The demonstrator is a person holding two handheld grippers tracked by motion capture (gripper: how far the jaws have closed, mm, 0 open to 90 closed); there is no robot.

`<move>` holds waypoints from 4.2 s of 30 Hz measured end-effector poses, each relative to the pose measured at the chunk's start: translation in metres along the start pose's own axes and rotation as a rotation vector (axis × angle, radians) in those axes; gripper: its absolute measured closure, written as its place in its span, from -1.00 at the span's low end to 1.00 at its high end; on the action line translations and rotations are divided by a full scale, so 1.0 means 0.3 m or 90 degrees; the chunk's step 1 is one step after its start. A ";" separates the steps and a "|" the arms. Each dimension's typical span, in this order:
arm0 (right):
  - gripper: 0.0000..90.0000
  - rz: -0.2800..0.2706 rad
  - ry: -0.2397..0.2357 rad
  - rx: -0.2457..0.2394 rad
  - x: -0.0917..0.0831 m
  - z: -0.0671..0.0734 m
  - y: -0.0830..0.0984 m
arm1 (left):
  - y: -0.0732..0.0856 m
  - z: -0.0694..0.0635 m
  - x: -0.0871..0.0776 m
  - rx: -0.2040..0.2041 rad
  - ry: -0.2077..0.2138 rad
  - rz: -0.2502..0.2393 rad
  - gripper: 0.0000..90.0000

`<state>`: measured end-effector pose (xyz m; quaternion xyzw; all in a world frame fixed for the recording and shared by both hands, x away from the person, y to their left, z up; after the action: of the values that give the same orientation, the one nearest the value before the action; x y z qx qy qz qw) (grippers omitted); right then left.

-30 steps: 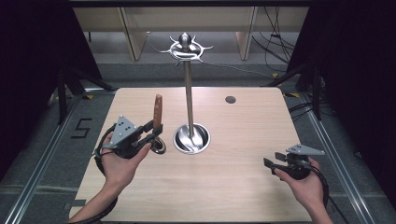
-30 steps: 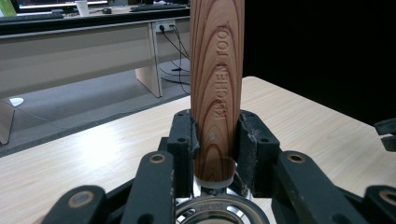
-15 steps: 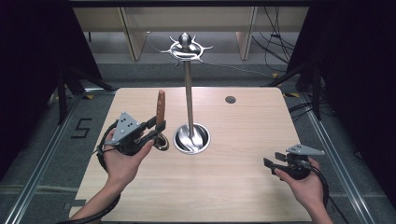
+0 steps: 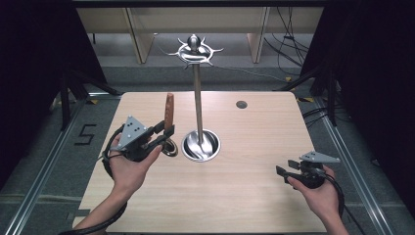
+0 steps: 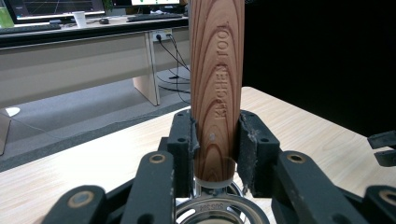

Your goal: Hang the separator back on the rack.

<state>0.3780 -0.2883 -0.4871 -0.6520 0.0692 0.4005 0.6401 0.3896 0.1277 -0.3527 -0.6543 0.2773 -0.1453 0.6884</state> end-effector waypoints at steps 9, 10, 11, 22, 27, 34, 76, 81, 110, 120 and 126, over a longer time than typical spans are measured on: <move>-0.05 0.003 0.000 -0.001 -0.003 -0.001 0.000 | -0.014 -0.006 0.007 0.001 0.002 -0.003 0.52; -0.05 0.003 0.000 -0.001 -0.002 -0.001 0.000 | -0.015 -0.006 0.008 0.001 0.002 -0.003 0.51; -0.05 0.004 -0.001 0.001 -0.002 -0.001 0.000 | -0.016 -0.006 0.009 0.001 0.002 -0.004 0.51; -0.05 0.011 -0.005 0.013 -0.003 0.005 0.002 | -0.026 -0.006 0.015 0.004 0.002 -0.005 0.52; -0.05 0.010 -0.006 0.011 -0.002 0.005 0.002 | -0.031 -0.008 0.020 0.002 0.004 -0.007 0.51; -0.05 0.003 -0.001 -0.001 -0.002 -0.001 0.000 | -0.042 -0.014 0.027 0.006 0.006 -0.009 0.51; -0.05 -0.001 -0.003 0.005 -0.001 0.004 -0.002 | -0.107 -0.021 0.073 0.017 0.014 -0.040 0.51; -0.05 -0.003 -0.001 -0.017 -0.002 -0.008 -0.004 | -0.120 -0.029 0.076 0.017 0.013 -0.047 0.51; -0.05 -0.004 -0.004 -0.016 -0.002 -0.007 -0.004 | -0.155 -0.041 0.094 0.016 0.010 -0.061 0.51; -0.05 -0.005 -0.002 -0.020 -0.002 -0.008 -0.004 | -0.170 -0.038 0.100 0.014 0.006 -0.065 0.51; -0.05 -0.005 -0.002 -0.019 -0.002 -0.008 -0.004 | -0.176 -0.035 0.106 0.013 -0.004 -0.066 0.51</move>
<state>0.3794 -0.2906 -0.4863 -0.6614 0.0598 0.4001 0.6316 0.4177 0.0958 -0.3070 -0.6613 0.2394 -0.1819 0.6873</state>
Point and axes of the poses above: each handheld gripper's, and its own axes: x roughly forward along the jaws, y roughly out of its underside, z roughly to its left, the point moved 5 cm from there along x, roughly forward along the jaws, and after that the axes turned 1 degree about -z, right-handed, at the moved point
